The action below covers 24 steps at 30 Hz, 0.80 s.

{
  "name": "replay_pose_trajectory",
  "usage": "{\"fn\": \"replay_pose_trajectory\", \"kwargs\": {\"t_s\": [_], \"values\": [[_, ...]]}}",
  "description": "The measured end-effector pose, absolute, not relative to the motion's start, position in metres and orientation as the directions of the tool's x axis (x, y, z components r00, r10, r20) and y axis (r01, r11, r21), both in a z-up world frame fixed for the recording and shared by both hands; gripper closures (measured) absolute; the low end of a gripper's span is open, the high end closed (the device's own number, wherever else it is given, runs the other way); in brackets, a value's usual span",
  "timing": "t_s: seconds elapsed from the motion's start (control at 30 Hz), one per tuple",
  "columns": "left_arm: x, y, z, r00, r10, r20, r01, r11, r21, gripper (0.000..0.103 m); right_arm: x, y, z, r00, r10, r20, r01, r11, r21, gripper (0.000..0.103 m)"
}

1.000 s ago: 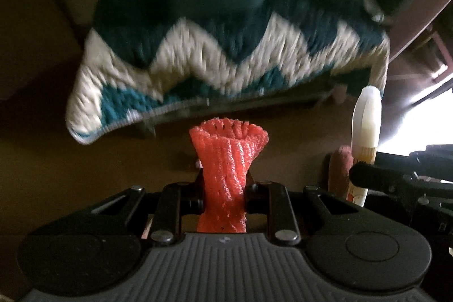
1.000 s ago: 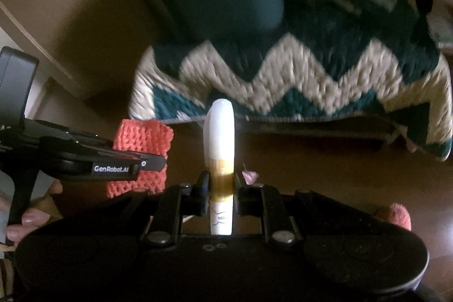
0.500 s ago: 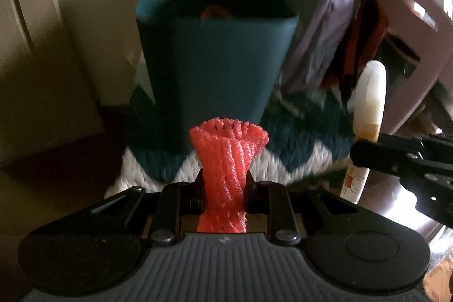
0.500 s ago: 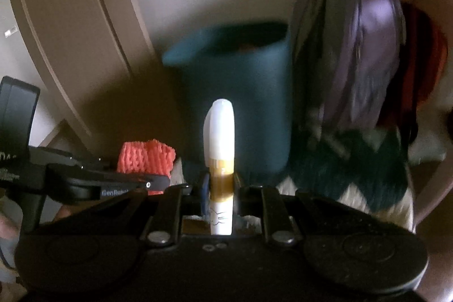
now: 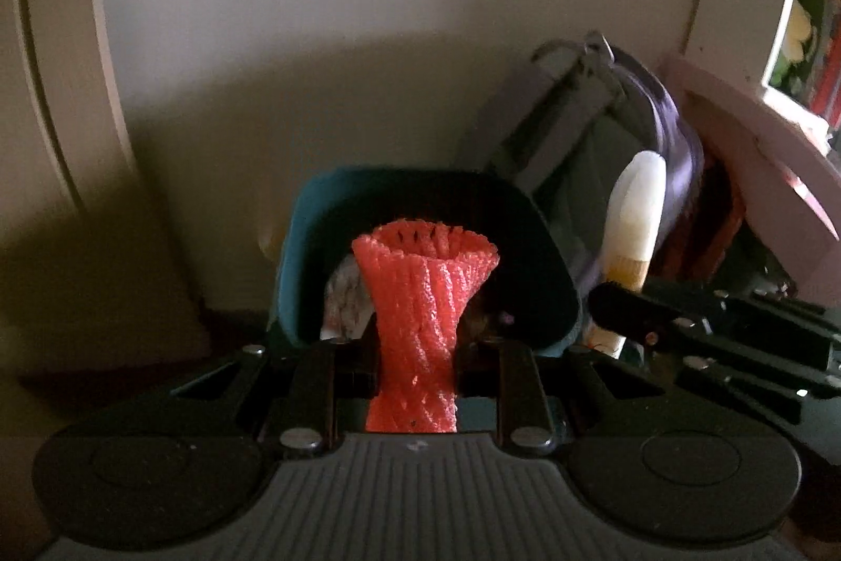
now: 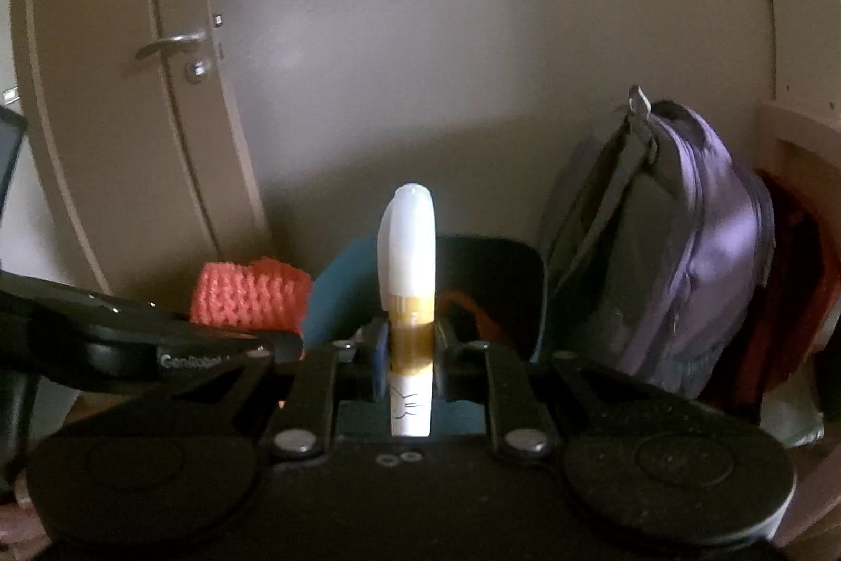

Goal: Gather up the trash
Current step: 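Open both grippers to drop the foam net and tube into the wastebasket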

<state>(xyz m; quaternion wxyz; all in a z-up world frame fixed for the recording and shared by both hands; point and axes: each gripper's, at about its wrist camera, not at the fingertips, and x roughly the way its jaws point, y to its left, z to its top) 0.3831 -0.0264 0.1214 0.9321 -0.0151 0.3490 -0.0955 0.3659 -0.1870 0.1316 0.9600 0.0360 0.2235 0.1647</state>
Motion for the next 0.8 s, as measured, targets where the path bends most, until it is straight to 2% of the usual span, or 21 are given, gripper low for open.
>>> {"fn": "replay_pose_trajectory", "kwargs": {"t_s": [0.2,0.53,0.8], "values": [[0.441,-0.041,0.116,0.743,-0.138,-0.655,0.148,0.988,-0.041,0.080,0.413,-0.186,0.124,0.844,0.309,-0.439,-0.283,0.951,0.127,0.087],[0.536,-0.048,0.057,0.613,-0.101,-0.784,0.118,0.992,-0.036,0.080,0.484,-0.181,0.067,0.763,0.310,-0.568,-0.285,0.949,0.135,0.087],[0.579,-0.055,0.016,0.489,-0.066,-0.870,0.135,0.991,0.000,0.080,0.506,-0.164,0.046,0.728,0.297,-0.618,-0.321,0.944,0.075,0.087]]}}
